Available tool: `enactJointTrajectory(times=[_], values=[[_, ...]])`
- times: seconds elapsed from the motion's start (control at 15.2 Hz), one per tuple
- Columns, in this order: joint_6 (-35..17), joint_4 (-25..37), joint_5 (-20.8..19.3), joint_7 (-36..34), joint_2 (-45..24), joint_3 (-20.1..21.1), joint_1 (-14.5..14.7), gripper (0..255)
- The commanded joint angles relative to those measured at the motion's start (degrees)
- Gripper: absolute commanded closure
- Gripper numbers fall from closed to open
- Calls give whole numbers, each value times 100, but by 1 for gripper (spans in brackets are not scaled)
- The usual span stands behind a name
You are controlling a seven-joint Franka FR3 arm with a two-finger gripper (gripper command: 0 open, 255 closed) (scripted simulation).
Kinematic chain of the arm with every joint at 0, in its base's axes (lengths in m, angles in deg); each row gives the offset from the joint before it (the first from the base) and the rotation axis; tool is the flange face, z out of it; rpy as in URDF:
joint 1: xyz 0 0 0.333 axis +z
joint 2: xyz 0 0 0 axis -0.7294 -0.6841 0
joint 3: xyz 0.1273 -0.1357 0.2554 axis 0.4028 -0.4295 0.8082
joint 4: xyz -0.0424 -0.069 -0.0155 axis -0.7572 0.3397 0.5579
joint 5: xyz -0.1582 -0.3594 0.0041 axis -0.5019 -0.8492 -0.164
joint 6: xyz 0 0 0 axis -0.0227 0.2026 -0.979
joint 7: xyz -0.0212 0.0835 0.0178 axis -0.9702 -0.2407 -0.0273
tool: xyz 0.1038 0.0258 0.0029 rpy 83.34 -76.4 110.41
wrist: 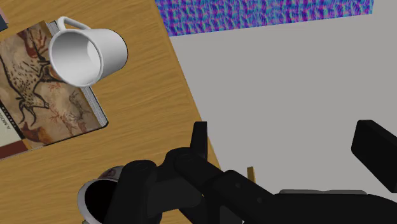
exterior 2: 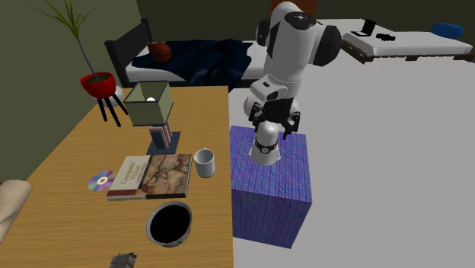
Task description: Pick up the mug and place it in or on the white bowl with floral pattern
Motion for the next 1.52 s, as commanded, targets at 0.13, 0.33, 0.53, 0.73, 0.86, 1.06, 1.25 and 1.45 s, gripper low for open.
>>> enactJointTrajectory(times=[0.13,0.33,0.53,0.73,0.86,1.06,1.25,1.45], values=[[-199,-319,-149,207,129,-207,-74,0],[-510,-754,-397,517,272,-531,-211,0],[-845,-1137,-671,829,348,-877,-373,0],[-1211,-1461,-968,1141,343,-1245,-559,0],[-1475,-1643,-1174,1350,288,-1502,-694,0],[-1904,-1860,-1489,1665,122,-1901,-903,0],[-2376,-2003,-1797,1978,-154,-2318,-1106,0],[-2812,-2064,-2043,2245,-478,-2690,-1255,0]])
